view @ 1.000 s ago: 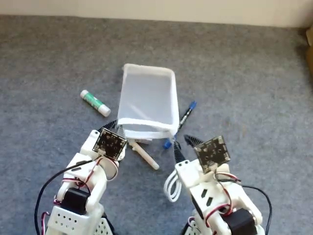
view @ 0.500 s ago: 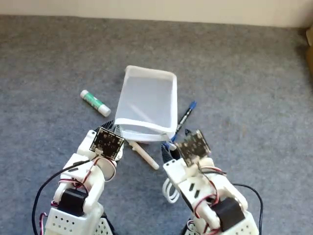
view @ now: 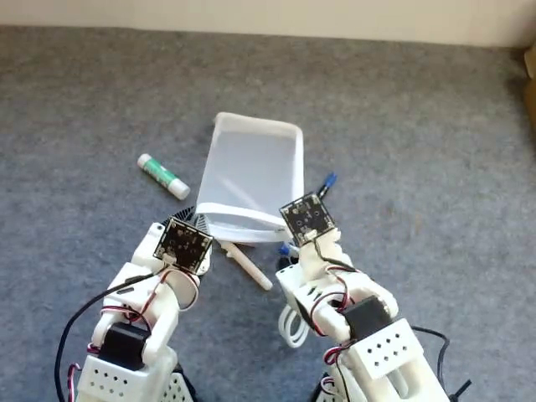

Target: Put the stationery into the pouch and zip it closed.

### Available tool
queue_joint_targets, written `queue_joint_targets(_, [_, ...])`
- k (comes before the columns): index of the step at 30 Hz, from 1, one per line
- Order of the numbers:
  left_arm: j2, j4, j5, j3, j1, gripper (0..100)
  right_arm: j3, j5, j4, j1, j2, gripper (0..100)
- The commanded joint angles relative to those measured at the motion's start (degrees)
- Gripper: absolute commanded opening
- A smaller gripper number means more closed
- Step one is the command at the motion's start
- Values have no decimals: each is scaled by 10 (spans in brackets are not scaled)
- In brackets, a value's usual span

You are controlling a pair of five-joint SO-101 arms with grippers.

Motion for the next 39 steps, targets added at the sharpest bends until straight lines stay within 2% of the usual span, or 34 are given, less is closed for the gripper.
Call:
queue_joint_targets(1, [-5,3,-2,-36,9,7,-39,-5,-14,5,-6,116])
queue_joint_targets(5, [-5,3,-2,-36,9,7,-39,-4,-14,4,-19,58])
queue_joint_targets(10, [-6,3,-2,-36,9,7,-39,32,-12,5,-36,4])
queue_joint_targets(20, [-6,3,-2,-36,6,7,-67,34,90,6,-187,5])
queue_joint_targets(31, [-6,3,-2,-35,6,9,-69,32,147,7,-334,5])
queue_joint_targets(36, [-6,3,-1,-26,6,111,-72,32,160,7,-345,5])
queue_joint_targets(39, [-6,1,-1,-22,6,117,-72,33,160,7,-345,5])
